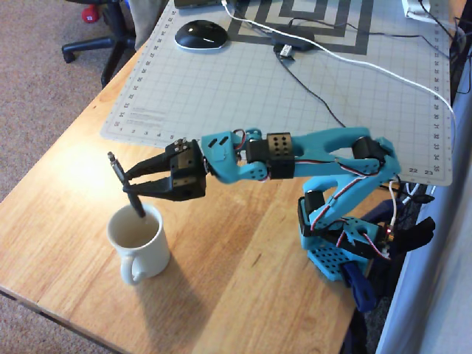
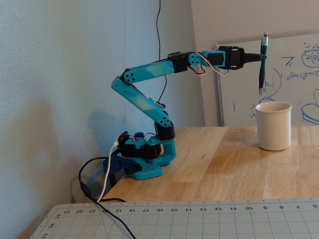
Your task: Grasp a pen and put it in a mug.
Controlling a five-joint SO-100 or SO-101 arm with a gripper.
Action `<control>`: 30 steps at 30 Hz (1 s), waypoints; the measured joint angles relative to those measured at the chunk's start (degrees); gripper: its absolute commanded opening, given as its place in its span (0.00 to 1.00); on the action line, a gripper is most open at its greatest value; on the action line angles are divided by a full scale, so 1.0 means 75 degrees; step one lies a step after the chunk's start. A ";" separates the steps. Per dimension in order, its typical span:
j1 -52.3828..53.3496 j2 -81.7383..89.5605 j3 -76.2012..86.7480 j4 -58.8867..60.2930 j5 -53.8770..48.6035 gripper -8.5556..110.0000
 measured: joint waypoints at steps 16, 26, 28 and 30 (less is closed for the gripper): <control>-0.0105 -0.0926 0.0879 -0.1734 0.0164 0.08; 0.0246 -0.0926 0.2320 -0.1734 0.0164 0.08; 0.0258 -0.0926 0.2473 -0.1734 0.0164 0.08; 0.0246 -0.0926 0.2508 -0.1734 0.0164 0.10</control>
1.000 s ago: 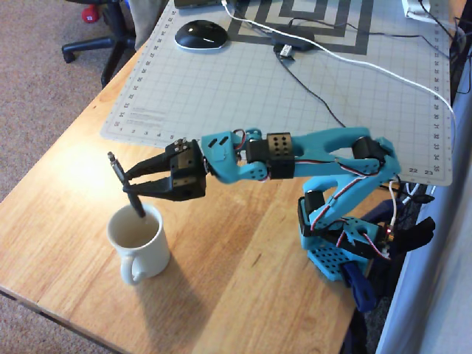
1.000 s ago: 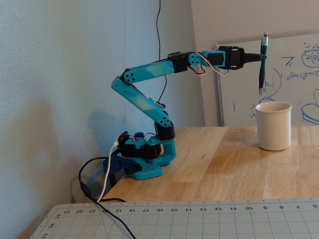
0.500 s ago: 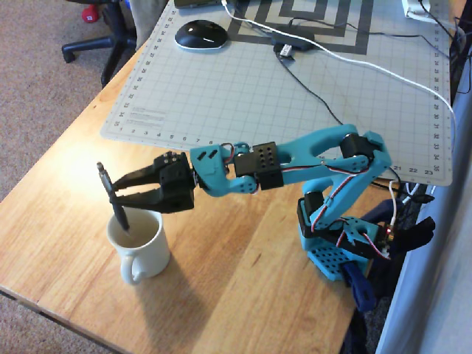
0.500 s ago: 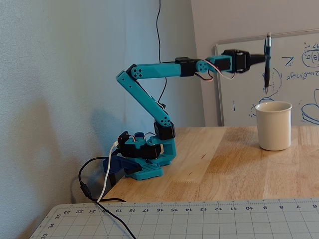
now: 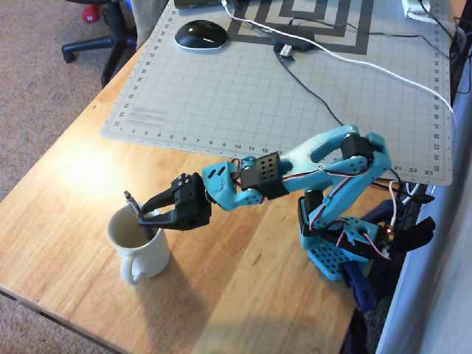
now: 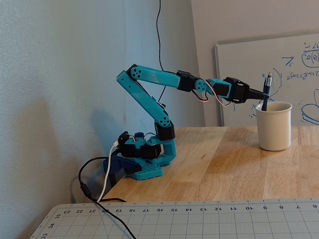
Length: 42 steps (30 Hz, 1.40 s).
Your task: Grasp a pen and put it in a mug.
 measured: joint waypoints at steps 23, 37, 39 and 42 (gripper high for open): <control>0.0492 0.2145 0.0094 0.2730 -0.4184 0.12; 0.2016 0.5168 0.0504 0.7793 -1.0793 0.11; 0.2215 0.5566 0.0961 0.8180 -1.1285 0.11; 0.2402 0.6211 0.1781 0.8309 -1.1660 0.11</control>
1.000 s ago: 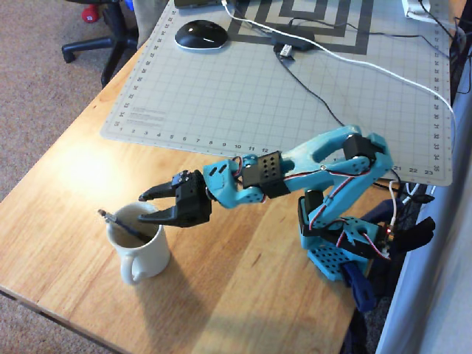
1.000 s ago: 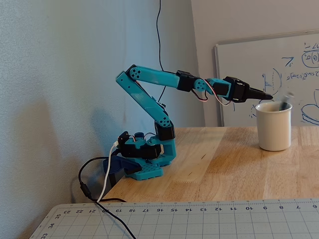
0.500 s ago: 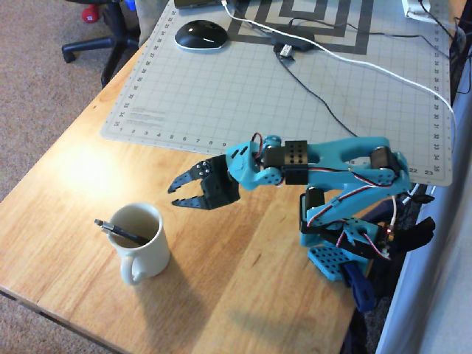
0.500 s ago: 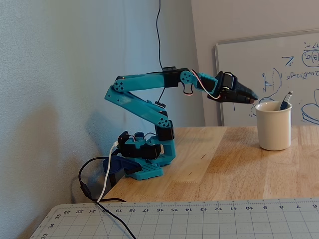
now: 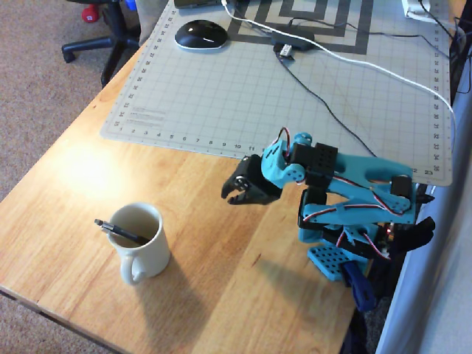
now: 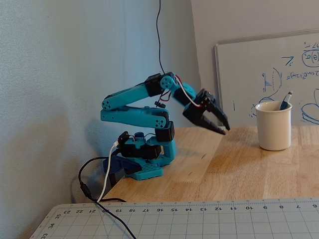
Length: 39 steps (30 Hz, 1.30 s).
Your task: Grasp a pen and put it in a mug.
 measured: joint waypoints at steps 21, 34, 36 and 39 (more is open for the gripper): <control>0.0023 0.2555 0.2414 0.1383 -0.0152 0.11; 0.0023 0.2566 0.2414 0.1395 -0.0152 0.11; 0.0023 0.2566 0.2414 0.1395 -0.0152 0.11; 0.0023 0.2566 0.2414 0.1395 -0.0152 0.11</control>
